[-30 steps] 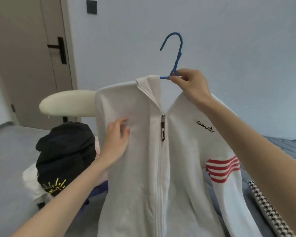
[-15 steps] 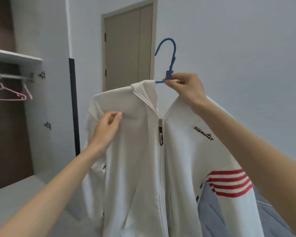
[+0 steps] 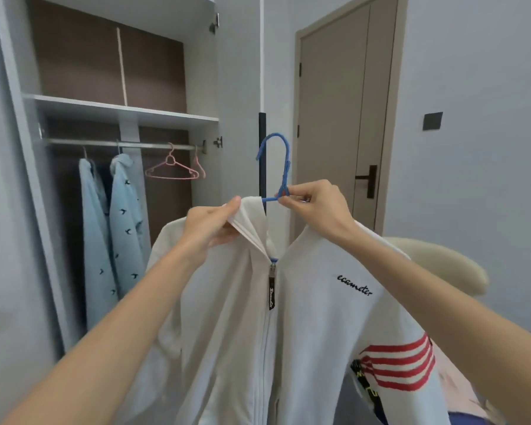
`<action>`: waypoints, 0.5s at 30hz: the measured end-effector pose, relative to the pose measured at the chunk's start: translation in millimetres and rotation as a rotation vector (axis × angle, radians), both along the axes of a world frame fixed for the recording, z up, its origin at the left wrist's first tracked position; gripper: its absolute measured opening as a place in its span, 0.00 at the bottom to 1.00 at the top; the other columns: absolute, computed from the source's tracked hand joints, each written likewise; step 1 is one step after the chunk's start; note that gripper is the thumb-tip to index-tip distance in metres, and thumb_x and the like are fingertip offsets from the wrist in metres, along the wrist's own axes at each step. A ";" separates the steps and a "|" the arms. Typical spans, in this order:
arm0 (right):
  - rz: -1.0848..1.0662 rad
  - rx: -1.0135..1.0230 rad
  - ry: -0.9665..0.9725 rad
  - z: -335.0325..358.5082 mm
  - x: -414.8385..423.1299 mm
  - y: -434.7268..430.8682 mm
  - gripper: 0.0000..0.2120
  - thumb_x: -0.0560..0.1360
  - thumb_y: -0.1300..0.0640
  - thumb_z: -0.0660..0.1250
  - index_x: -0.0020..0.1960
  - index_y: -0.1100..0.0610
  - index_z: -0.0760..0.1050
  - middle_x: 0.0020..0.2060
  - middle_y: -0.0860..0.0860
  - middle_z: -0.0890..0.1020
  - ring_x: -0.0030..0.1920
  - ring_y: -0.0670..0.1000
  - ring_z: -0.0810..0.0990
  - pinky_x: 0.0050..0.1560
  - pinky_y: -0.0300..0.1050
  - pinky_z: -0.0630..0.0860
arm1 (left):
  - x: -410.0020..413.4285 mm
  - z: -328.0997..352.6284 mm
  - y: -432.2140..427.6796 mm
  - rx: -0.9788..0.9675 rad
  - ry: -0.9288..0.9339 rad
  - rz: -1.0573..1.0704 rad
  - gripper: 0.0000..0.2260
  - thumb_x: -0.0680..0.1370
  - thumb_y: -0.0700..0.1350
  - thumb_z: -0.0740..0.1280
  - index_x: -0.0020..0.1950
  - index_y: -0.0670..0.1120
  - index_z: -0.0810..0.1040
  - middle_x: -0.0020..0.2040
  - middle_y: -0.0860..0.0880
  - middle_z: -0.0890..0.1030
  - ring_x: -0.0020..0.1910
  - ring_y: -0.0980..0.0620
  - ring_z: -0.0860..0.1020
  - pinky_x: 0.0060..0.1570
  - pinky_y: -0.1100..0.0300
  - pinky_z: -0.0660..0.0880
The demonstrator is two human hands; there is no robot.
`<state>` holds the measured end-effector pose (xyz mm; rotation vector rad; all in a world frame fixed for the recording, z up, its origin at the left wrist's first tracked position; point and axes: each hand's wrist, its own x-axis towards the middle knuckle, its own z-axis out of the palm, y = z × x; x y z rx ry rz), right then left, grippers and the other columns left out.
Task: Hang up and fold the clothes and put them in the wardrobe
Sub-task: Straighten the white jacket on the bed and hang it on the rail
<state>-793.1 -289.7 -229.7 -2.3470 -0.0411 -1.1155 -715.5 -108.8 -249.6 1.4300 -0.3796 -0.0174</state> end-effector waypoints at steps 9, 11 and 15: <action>0.202 0.087 0.573 -39.2 50.3 29.0 0.13 0.80 0.49 0.60 0.54 0.58 0.76 0.31 0.51 0.70 0.31 0.51 0.67 0.30 0.40 0.66 | 58.4 -56.4 17.2 -0.148 0.131 -0.097 0.14 0.81 0.45 0.63 0.36 0.47 0.65 0.37 0.48 0.71 0.39 0.54 0.73 0.45 0.61 0.74; 0.222 0.091 0.650 -56.0 60.2 33.3 0.15 0.81 0.50 0.59 0.51 0.59 0.79 0.30 0.51 0.67 0.29 0.49 0.64 0.28 0.38 0.64 | 64.6 -61.9 18.2 -0.158 0.097 -0.095 0.16 0.81 0.45 0.62 0.35 0.47 0.64 0.35 0.49 0.67 0.37 0.55 0.70 0.42 0.62 0.73; 0.125 0.074 0.696 -90.6 81.5 29.8 0.15 0.80 0.52 0.60 0.42 0.54 0.82 0.27 0.49 0.68 0.26 0.46 0.66 0.26 0.33 0.65 | 69.8 -64.1 24.9 -0.281 0.091 -0.185 0.15 0.82 0.43 0.60 0.36 0.45 0.66 0.35 0.50 0.74 0.34 0.58 0.78 0.37 0.64 0.78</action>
